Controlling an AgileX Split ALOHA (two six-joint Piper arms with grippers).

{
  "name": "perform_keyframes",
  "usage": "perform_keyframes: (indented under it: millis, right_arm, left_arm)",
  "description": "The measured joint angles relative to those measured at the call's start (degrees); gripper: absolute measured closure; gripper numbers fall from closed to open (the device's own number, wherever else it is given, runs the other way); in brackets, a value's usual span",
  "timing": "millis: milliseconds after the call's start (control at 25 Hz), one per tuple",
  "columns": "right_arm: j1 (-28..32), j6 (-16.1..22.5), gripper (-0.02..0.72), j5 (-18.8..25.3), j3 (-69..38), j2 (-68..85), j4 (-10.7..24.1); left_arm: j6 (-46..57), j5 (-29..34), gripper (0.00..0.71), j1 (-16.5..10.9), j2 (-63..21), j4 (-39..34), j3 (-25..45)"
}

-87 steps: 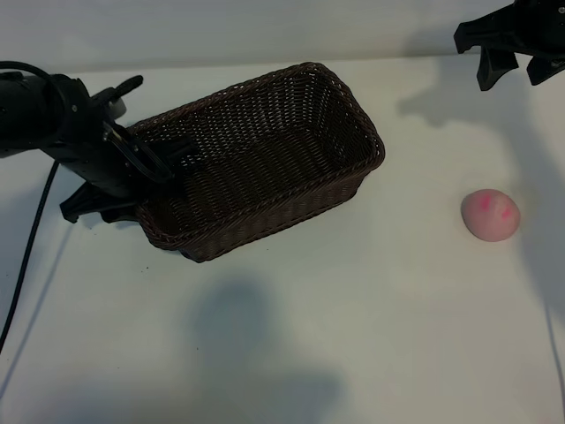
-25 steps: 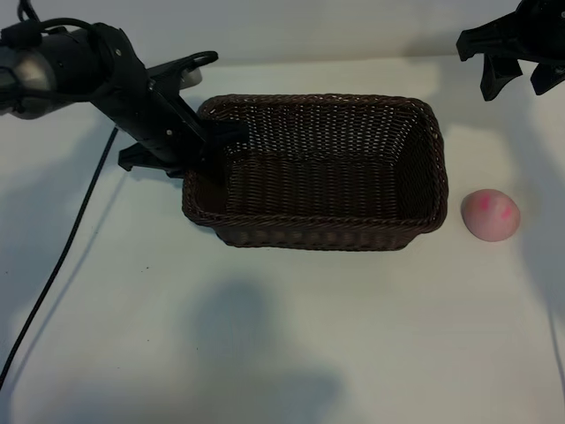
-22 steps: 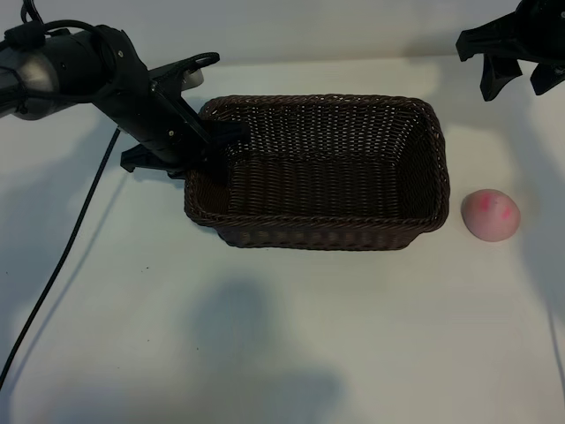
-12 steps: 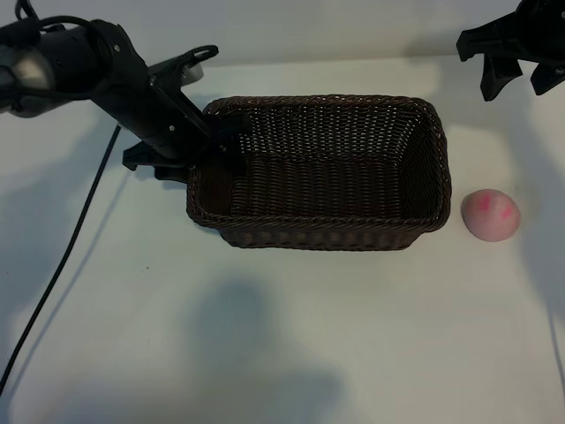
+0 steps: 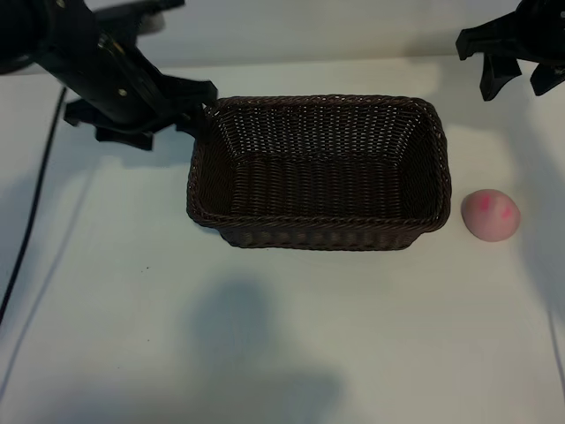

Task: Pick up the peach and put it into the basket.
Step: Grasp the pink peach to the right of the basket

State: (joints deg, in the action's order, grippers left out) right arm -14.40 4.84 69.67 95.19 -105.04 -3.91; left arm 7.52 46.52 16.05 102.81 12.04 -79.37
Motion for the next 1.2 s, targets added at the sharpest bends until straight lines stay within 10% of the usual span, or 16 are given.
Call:
perform_keyframes:
  millis: [440, 1200]
  right_arm:
    - [0.0, -0.7, 0.161, -0.3, -2.6, 0.0, 3.9]
    - [0.0, 3.1, 0.161, -20.2, -24.1, 0.0, 3.9]
  left_arm:
    - [0.5, -0.2, 0.132, 0.0, -2.7, -1.6, -0.2]
    - [0.4, -0.2, 0.212, 0.0, -2.7, -1.7, -0.2]
